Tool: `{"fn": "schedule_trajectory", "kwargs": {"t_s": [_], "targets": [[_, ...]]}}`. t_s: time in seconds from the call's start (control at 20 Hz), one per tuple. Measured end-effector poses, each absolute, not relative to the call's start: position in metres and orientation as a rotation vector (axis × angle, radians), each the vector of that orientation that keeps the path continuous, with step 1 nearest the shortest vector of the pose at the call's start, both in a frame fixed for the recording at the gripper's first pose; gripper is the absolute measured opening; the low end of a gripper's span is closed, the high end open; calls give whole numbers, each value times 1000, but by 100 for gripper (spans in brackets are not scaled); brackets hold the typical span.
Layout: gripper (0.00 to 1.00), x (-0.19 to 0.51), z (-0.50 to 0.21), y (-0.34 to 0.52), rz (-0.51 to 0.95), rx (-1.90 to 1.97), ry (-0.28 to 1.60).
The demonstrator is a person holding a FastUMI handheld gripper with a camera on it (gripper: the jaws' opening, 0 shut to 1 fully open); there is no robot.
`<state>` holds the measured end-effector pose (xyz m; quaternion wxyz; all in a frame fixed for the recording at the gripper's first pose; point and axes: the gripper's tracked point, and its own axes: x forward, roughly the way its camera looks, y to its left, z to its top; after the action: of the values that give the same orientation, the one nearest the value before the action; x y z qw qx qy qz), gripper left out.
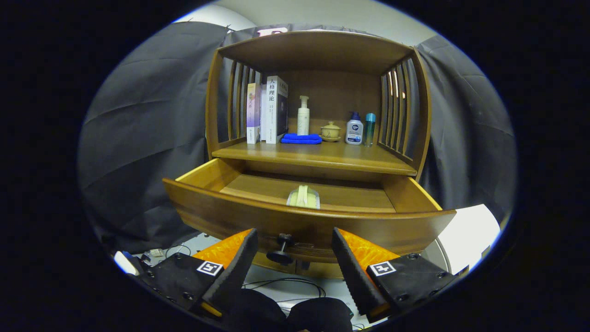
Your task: Pull open the drawer, take out the items inside it, and place them on the countertop above the cabinet.
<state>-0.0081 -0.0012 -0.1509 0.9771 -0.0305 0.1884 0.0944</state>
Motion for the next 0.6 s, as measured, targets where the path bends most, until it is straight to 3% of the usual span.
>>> {"fn": "schedule_trajectory", "kwargs": {"t_s": [0.2,0.6], "targets": [[99,23,-114,-6,198,0,412],[98,116,-129,-2,178,91,665]]}}
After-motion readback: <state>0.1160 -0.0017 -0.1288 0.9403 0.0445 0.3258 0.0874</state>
